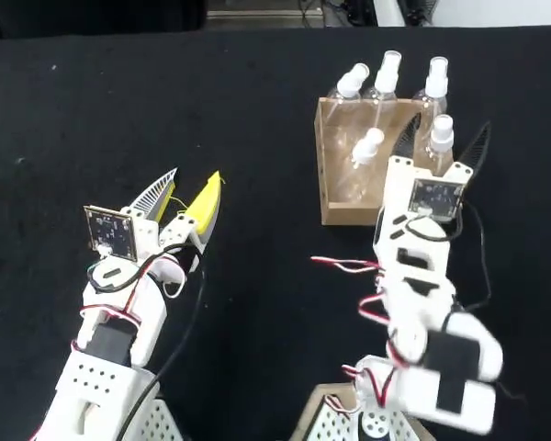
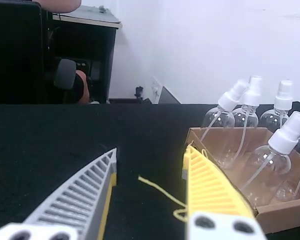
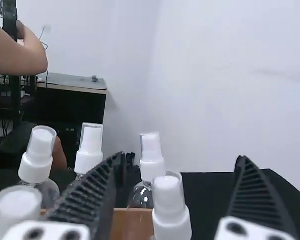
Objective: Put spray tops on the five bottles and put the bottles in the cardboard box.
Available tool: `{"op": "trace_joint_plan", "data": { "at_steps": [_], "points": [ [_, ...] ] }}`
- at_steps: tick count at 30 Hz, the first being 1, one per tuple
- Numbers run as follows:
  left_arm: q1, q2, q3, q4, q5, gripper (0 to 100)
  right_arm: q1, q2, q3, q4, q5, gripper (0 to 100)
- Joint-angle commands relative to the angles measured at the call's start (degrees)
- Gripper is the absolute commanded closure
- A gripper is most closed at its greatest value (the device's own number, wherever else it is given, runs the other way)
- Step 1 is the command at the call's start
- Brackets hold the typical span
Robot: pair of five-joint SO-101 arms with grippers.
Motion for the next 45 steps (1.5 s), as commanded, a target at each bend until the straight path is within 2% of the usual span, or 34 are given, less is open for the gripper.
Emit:
{"op": "trace_joint_plan", "data": {
  "at_steps": [1,12,14,20,23,30,35,38,45],
  "points": [
    [0.0,-0.6,-0.7,-1.5,-0.5,79,0.5,-10.2,1.9,3.6,0.5,69.8],
    [0.0,-0.6,-0.5,-1.3,-0.5,79,1.4,-32.0,4.2,32.4,0.1,70.7],
    [0.0,-0.6,-0.5,-1.3,-0.5,79,1.4,-35.9,5.6,36.8,0.1,75.3],
    [0.0,-0.6,-0.4,-1.3,-0.5,79,1.5,-49.5,9.7,48.3,0.5,99.0],
    [0.0,-0.6,-0.4,-1.3,-0.5,79,1.1,-56.8,12.9,55.0,0.4,96.6],
    [0.0,-0.6,0.5,-1.5,-0.5,81,1.4,-75.7,24.0,68.4,0.5,98.8],
    [0.0,-0.6,0.7,-1.5,-0.5,98,0.8,-89.8,23.9,89.2,0.2,98.8],
    [0.0,-0.6,1.7,-1.6,-0.6,95,-1.7,-98.2,23.3,102.9,0.2,98.7],
    [-0.1,-0.6,1.8,-1.2,-0.9,94,-4.1,-96.0,23.5,117.9,0.5,98.7]
  ]
}}
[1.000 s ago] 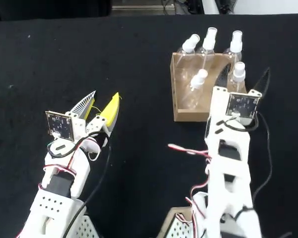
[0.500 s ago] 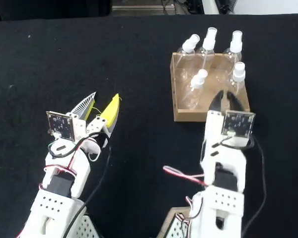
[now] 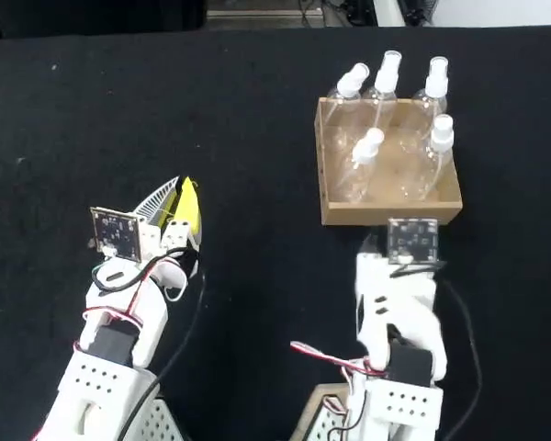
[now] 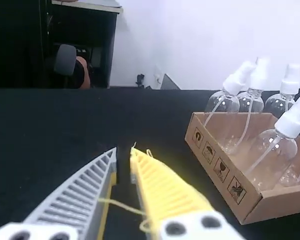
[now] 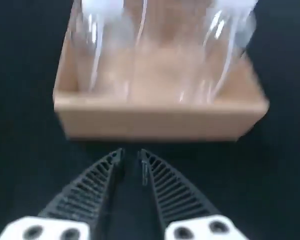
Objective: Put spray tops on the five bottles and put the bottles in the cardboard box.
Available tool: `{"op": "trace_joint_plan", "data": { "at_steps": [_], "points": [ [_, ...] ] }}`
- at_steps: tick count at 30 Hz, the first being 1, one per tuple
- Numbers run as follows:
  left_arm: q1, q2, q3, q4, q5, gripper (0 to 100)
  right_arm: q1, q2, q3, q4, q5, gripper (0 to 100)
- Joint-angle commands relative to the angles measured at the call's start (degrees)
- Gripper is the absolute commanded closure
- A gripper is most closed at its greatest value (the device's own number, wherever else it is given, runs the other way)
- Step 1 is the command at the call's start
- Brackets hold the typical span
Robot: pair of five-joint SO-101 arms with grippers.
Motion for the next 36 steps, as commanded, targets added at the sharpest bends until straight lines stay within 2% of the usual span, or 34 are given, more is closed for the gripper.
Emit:
{"op": "trace_joint_plan", "data": {
  "at_steps": [1,5,8,10,14,21,36],
  "points": [
    [-0.4,-0.6,0.0,-1.0,-1.9,94,-0.2,-4.0,-0.4,4.8,0.4,98.7],
    [-4.2,-0.4,5.5,-0.4,-12.2,95,1.5,-4.0,-0.4,14.3,0.4,98.7],
    [-11.1,-0.7,5.4,5.4,-18.0,95,1.2,-4.1,-0.4,23.2,0.3,98.7],
    [-15.2,-0.7,5.4,7.9,-20.6,94,1.2,-4.1,-0.4,22.0,0.3,98.7],
    [-19.7,-1.3,5.4,20.5,-21.7,94,1.2,-4.4,-0.4,22.8,0.4,98.7],
    [-20.4,-1.4,5.3,45.0,-22.1,94,1.2,-4.4,-0.4,22.8,0.4,98.7],
    [-20.4,-6.1,5.4,46.1,-21.8,94,0.9,-5.3,-0.4,23.2,0.4,98.7]
  ]
}}
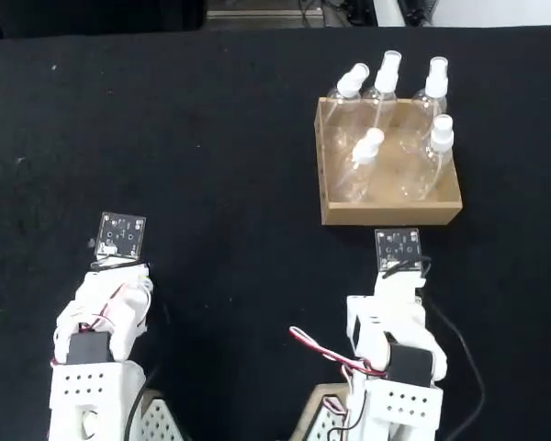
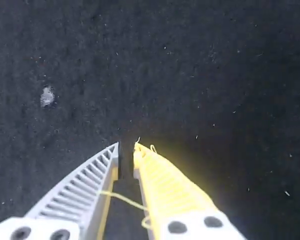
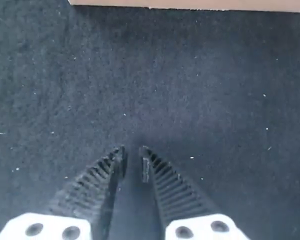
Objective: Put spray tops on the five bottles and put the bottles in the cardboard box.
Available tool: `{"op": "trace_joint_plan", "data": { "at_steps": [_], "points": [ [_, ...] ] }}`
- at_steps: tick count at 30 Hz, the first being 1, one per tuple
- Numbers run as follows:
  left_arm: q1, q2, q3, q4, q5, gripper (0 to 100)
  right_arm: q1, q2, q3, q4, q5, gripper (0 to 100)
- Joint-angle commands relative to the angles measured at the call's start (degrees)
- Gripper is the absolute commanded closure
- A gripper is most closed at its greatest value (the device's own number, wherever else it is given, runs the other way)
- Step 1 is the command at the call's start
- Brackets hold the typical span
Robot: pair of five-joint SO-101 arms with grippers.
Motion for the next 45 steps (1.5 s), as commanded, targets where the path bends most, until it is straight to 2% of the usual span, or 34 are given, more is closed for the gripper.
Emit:
{"op": "trace_joint_plan", "data": {
  "at_steps": [1,8,16,45],
  "points": [
    [-0.3,-1.7,1.4,0.1,-0.2,94,0.8,-5.7,-0.5,0.8,0.4,98.7],
    [-0.2,-19.3,0.9,0.1,-0.2,94,0.9,-5.7,-0.5,0.8,0.4,98.7],
    [4.1,-17.8,0.9,0.2,-0.2,94,0.9,-5.7,-0.5,0.8,0.4,98.7],
    [3.6,-17.5,0.9,0.2,-0.1,94,0.9,-5.6,-0.5,0.8,0.3,98.7]
  ]
}}
